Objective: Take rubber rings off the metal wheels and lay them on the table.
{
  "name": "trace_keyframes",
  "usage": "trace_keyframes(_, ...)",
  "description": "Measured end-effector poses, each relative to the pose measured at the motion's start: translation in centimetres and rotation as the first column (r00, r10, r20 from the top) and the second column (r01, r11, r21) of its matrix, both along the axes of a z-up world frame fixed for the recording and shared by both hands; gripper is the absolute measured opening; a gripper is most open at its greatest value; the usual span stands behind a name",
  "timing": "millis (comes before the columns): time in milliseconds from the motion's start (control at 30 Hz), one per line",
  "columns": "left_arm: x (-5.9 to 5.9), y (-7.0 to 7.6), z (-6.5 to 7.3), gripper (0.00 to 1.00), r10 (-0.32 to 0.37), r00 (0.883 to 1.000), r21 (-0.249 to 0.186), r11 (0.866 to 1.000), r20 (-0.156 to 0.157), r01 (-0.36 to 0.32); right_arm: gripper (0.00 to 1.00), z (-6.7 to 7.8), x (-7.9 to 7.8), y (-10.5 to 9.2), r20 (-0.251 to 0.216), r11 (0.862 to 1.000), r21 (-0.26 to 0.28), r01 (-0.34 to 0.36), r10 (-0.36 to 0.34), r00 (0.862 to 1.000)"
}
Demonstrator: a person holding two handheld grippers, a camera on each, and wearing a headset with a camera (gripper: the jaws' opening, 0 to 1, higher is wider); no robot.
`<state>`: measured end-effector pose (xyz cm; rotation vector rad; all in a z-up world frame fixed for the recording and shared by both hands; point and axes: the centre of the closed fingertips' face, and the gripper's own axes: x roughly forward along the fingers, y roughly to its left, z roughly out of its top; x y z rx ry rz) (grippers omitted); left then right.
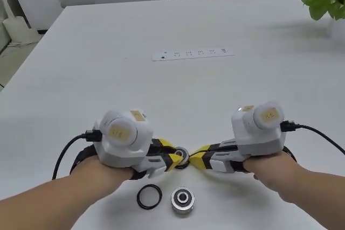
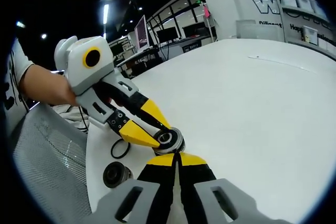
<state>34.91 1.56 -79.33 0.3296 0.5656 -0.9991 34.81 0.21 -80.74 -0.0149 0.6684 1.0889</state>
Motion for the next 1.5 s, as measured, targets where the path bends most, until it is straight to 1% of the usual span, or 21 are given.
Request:
trace_keyframes(400,-0.1,0.0,0.0,0.12,0.001,1.0,0.007,1.0,-0.001,-0.001,0.0,0.3,-0.2,0.0,-0.031,1.0,0.012,0.019,-0.019,0.999)
trace_keyframes(733,0.0,0.0,0.0,0.12,0.006,1.0,0.008,1.0,-0.001,-0.006,0.0,0.4,-0.1,-0.1,-0.039,1.0,0.019,0.025,-0.024,0.999)
trace_keyframes(900,0.0,0.0,0.0,0.12,0.006,1.0,0.01,1.0,0.0,-0.006,0.0,0.5,0.2,-0.1,-0.052,0.998,0.044,0.053,-0.05,0.997)
trace_keyframes(933,0.0,0.0,0.0,0.12,0.006,1.0,0.011,1.0,0.001,-0.006,0.0,0.9,0.4,0.0,-0.063,0.995,0.075,0.071,-0.066,0.996)
trace_keyframes(967,0.0,0.0,0.0,0.12,0.006,1.0,0.012,1.0,0.002,-0.006,0.0,1.1,0.6,0.1,-0.07,0.992,0.093,0.082,-0.076,0.995)
trace_keyframes(1033,0.1,0.0,0.0,0.12,0.008,1.0,0.014,1.0,0.004,-0.008,0.0,1.0,0.6,0.0,-0.063,0.993,0.084,0.081,-0.076,0.995)
trace_keyframes(1133,0.1,0.0,0.0,0.12,0.009,1.0,0.016,1.0,0.006,-0.009,0.0,1.2,0.6,0.1,-0.055,0.992,0.094,0.085,-0.08,0.995)
trace_keyframes(1200,0.1,0.0,0.0,0.12,0.01,1.0,0.017,1.0,0.007,-0.01,0.0,1.3,0.6,0.2,-0.036,0.993,0.091,0.075,-0.072,0.997)
trace_keyframes(1233,0.1,0.0,0.0,0.12,0.011,1.0,0.017,1.0,0.007,-0.011,0.0,1.4,0.6,0.4,-0.04,0.992,0.1,0.072,-0.068,0.997)
trace_keyframes(1267,0.2,0.0,0.0,0.12,0.012,1.0,0.018,1.0,0.008,-0.012,0.0,1.4,0.6,0.4,-0.03,0.993,0.091,0.072,-0.069,0.997)
trace_keyframes(1367,0.2,0.1,0.0,0.12,0.013,1.0,0.019,1.0,0.009,-0.013,0.0,1.4,0.6,0.3,-0.037,0.993,0.094,0.074,-0.071,0.997)
trace_keyframes(1500,0.2,0.1,0.0,0.12,0.013,1.0,0.02,1.0,0.009,-0.013,0.0,1.6,0.5,0.5,-0.028,0.994,0.091,0.065,-0.063,0.998)
